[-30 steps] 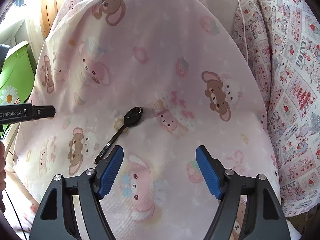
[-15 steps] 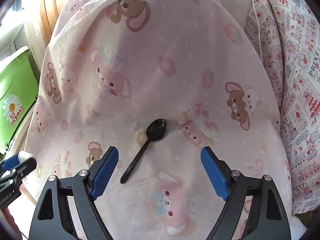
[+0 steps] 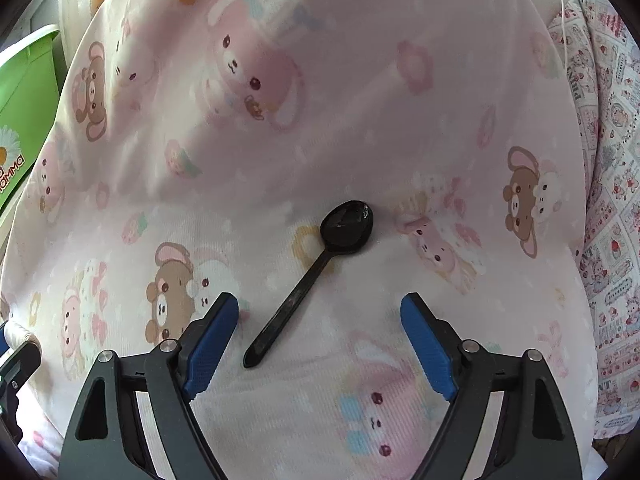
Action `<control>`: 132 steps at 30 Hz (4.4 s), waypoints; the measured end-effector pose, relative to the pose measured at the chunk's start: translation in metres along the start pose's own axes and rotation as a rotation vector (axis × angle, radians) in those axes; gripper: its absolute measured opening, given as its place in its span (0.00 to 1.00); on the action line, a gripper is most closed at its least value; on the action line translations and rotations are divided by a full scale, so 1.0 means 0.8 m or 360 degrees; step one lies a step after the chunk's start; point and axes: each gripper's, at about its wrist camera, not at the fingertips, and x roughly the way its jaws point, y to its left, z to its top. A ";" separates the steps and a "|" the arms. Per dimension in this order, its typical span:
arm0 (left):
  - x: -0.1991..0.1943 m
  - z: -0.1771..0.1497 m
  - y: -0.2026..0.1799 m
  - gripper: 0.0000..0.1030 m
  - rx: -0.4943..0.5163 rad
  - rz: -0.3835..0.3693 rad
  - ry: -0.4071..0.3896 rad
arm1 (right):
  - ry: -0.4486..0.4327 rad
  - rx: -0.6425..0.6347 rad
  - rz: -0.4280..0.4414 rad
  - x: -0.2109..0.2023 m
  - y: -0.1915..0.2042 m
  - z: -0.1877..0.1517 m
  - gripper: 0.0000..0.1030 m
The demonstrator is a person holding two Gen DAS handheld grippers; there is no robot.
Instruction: Collect trash
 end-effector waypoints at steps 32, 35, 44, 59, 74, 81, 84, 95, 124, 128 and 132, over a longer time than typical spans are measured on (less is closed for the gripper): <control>-0.037 -0.005 -0.016 0.53 0.0062 -0.0013 -0.0056 | -0.0229 -0.0125 0.0146 -0.090 -0.026 -0.011 0.07; -0.046 -0.002 -0.018 0.53 0.0060 -0.0013 -0.0056 | -0.0240 -0.0170 0.0167 -0.110 -0.026 -0.017 0.07; -0.079 -0.015 -0.026 0.53 0.0007 -0.0054 -0.0059 | -0.0292 -0.0219 0.0317 -0.171 -0.009 -0.041 0.07; -0.079 -0.069 -0.027 0.53 -0.0037 -0.0103 0.0033 | -0.0192 -0.0349 0.0550 -0.208 0.003 -0.127 0.07; -0.027 -0.095 -0.020 0.53 -0.0070 -0.0136 0.0258 | 0.0013 -0.0452 0.0588 -0.161 0.037 -0.170 0.07; 0.001 -0.111 -0.024 0.53 -0.0070 -0.0154 0.0412 | 0.0191 -0.0462 0.0477 -0.124 0.042 -0.189 0.07; 0.012 -0.118 -0.024 0.53 -0.0085 -0.0166 0.0476 | 0.0259 -0.0465 0.0451 -0.109 0.043 -0.196 0.07; 0.110 -0.162 -0.024 0.53 -0.0201 -0.0196 0.0937 | 0.0695 -0.0496 0.0323 -0.014 0.062 -0.235 0.07; 0.017 -0.124 -0.042 0.63 0.0009 0.0004 0.0407 | 0.0333 -0.0294 0.0341 -0.086 0.031 -0.195 0.50; -0.019 -0.112 -0.040 0.65 0.0016 0.0037 0.0237 | 0.0176 -0.0229 0.0333 -0.118 0.019 -0.179 0.50; -0.044 -0.108 -0.048 0.75 0.0139 0.0095 0.0088 | -0.0020 -0.0197 0.0327 -0.150 0.007 -0.166 0.63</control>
